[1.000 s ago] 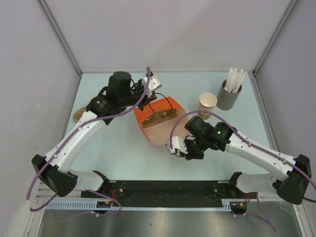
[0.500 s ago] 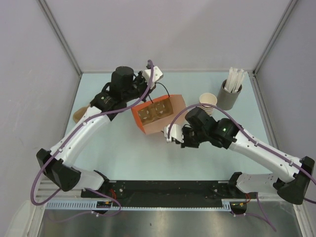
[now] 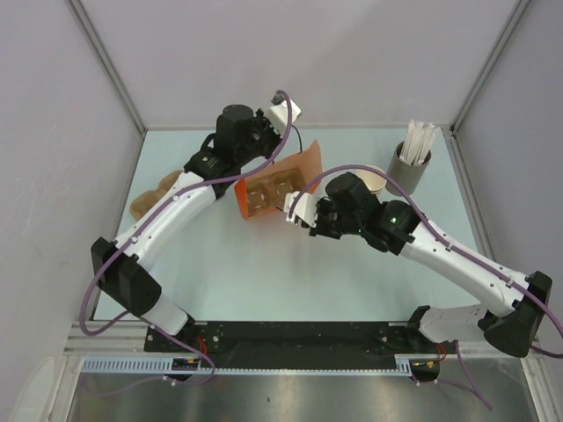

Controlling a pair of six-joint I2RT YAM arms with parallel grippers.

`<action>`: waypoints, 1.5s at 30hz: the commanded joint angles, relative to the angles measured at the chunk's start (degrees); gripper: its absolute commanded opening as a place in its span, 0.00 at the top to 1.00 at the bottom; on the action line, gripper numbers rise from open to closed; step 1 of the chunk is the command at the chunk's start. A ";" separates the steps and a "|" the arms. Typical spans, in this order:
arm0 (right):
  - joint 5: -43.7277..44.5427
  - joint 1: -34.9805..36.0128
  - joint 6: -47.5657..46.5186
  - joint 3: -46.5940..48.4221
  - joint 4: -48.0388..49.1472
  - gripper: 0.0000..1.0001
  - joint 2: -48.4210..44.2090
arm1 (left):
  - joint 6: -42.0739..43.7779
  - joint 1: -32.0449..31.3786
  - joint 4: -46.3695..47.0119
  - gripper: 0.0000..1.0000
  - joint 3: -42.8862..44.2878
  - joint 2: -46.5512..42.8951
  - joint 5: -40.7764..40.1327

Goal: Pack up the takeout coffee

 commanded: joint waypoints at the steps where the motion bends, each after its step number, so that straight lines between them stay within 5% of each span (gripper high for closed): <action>1: 2.93 -2.15 2.55 1.69 7.44 0.82 -0.27 | 0.27 1.24 5.31 0.97 4.08 1.77 -1.31; 7: 4.07 -4.52 3.96 3.35 11.22 0.26 -0.18 | 0.54 1.68 6.81 0.97 4.70 3.09 -1.05; 13: 4.69 -7.07 4.93 6.08 11.84 0.02 -0.18 | 0.80 2.56 8.13 0.98 5.31 4.67 -0.87; 24: 1.70 -16.30 8.79 8.81 11.75 0.00 -3.26 | 1.76 3.70 7.87 0.98 11.90 10.72 -0.17; 36: -5.24 -27.11 13.36 8.55 11.31 0.00 -4.75 | 3.79 5.98 7.25 0.97 29.38 24.00 -0.78; 45: -7.71 -30.80 14.77 7.32 12.10 0.00 -5.37 | 4.84 6.69 9.97 0.88 37.56 32.53 -2.63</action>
